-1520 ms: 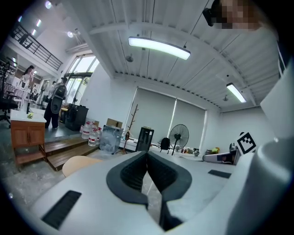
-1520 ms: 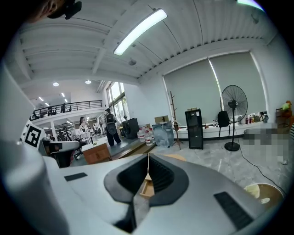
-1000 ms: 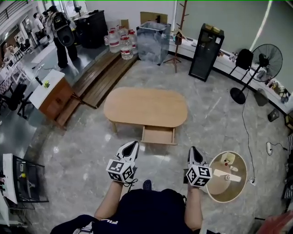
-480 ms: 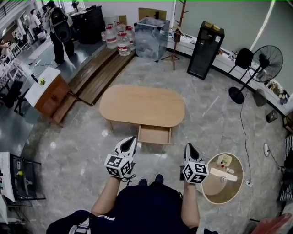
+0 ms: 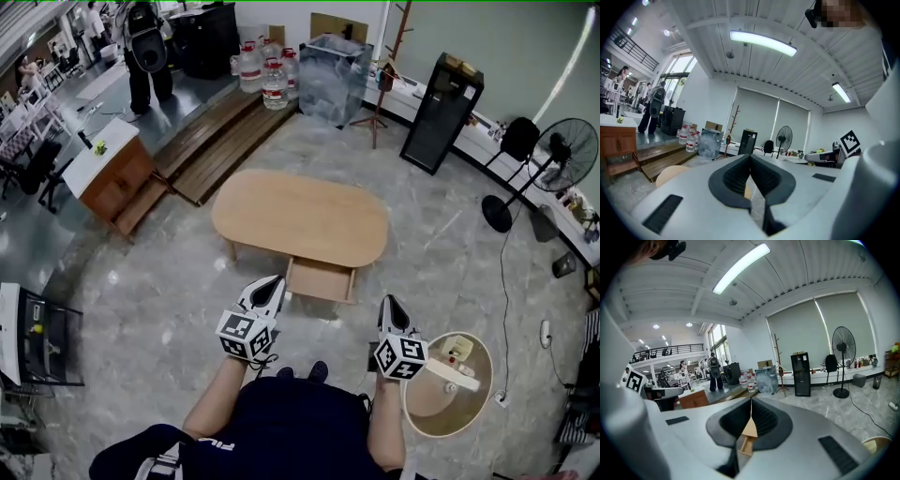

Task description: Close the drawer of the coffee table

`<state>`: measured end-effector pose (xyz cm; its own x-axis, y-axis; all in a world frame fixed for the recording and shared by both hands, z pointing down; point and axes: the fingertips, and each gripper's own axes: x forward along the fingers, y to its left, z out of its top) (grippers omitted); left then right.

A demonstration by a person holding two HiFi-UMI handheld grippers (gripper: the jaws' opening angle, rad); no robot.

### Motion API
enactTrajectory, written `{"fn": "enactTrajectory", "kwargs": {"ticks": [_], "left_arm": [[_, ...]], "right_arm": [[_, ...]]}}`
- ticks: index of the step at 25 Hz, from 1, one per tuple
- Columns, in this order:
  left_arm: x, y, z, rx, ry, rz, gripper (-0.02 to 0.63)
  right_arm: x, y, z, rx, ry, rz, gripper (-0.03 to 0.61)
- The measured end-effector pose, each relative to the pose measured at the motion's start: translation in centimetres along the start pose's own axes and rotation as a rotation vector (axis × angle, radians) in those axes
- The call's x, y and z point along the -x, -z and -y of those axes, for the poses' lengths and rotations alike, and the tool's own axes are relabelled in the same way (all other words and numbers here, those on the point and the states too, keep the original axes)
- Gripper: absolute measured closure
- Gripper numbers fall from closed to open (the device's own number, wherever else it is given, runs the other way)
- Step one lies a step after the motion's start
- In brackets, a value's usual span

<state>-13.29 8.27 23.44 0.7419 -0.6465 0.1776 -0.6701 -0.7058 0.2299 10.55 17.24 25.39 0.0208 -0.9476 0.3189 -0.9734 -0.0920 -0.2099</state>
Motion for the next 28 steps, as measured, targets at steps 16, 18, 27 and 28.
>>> {"fn": "enactTrajectory", "kwargs": {"ticks": [16,18,27,28], "left_arm": [[0.0,1.2,3.2,-0.011,-0.103,-0.023,0.588],[0.3,1.6,3.5,-0.01,-0.113,-0.031,0.588],[-1.9,3.5,1.3,0.017,-0.142,-0.064,0.588],[-2.3,3.5,1.0,0.019,-0.138,-0.065,0.588]], "right_arm": [[-0.8,0.3,2.8,-0.017,-0.12,-0.021,0.551],[-0.9,0.7,2.9,-0.015,-0.133,-0.034,0.551],[-4.2,2.2,3.2,-0.01,-0.153,-0.089,0.551],[-4.7,2.1,3.2,-0.01,-0.149,-0.089,0.551]]}}
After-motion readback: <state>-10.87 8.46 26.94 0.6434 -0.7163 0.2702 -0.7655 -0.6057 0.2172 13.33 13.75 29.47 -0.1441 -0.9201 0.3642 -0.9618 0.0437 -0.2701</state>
